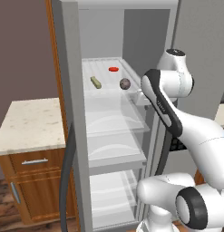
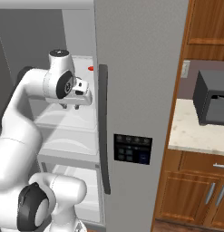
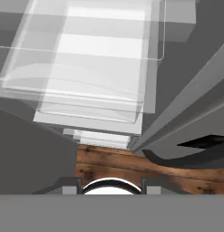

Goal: Pick the egg and butter from the fridge and place them by the bowl for mixing.

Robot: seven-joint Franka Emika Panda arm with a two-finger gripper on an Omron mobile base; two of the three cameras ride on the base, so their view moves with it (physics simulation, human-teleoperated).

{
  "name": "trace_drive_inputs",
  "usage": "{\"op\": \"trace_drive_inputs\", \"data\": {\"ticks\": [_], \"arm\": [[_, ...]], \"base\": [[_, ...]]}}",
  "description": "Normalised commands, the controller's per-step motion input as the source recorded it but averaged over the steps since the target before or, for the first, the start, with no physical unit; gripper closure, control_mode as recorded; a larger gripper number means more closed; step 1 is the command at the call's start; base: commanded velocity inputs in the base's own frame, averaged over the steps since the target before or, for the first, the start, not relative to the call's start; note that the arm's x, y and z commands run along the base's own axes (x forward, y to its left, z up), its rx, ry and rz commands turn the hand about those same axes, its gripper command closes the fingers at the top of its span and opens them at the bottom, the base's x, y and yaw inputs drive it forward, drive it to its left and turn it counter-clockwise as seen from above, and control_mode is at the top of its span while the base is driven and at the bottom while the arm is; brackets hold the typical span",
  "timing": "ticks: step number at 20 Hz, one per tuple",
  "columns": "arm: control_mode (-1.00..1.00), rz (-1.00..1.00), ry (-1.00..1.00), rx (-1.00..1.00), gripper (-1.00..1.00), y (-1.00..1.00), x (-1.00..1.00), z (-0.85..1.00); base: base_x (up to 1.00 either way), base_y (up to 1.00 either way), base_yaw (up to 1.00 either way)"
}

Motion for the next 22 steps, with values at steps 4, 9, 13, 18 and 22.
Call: {"op": "trace_drive_inputs", "data": {"ticks": [4, 9, 13, 18, 22], "arm": [[-1.0, 0.0, 0.0, 0.0, -1.0, 0.45, 0.0, 0.0], [-1.0, 0.0, -0.03, -0.01, -1.0, 0.62, 0.0, 0.34], [-1.0, 0.01, -0.19, 0.0, -1.0, 0.12, 0.1, 0.58], [-1.0, 0.0, -0.14, 0.01, -1.0, -0.02, 0.36, 0.36], [-1.0, 0.01, -0.01, 0.0, -1.0, -0.09, 0.42, 0.01]], "base": [[0.0, 0.0, 0.0], [0.0, 0.0, 0.0], [0.0, 0.0, 0.0], [0.0, 0.0, 0.0], [0.0, 0.0, 0.0]]}}
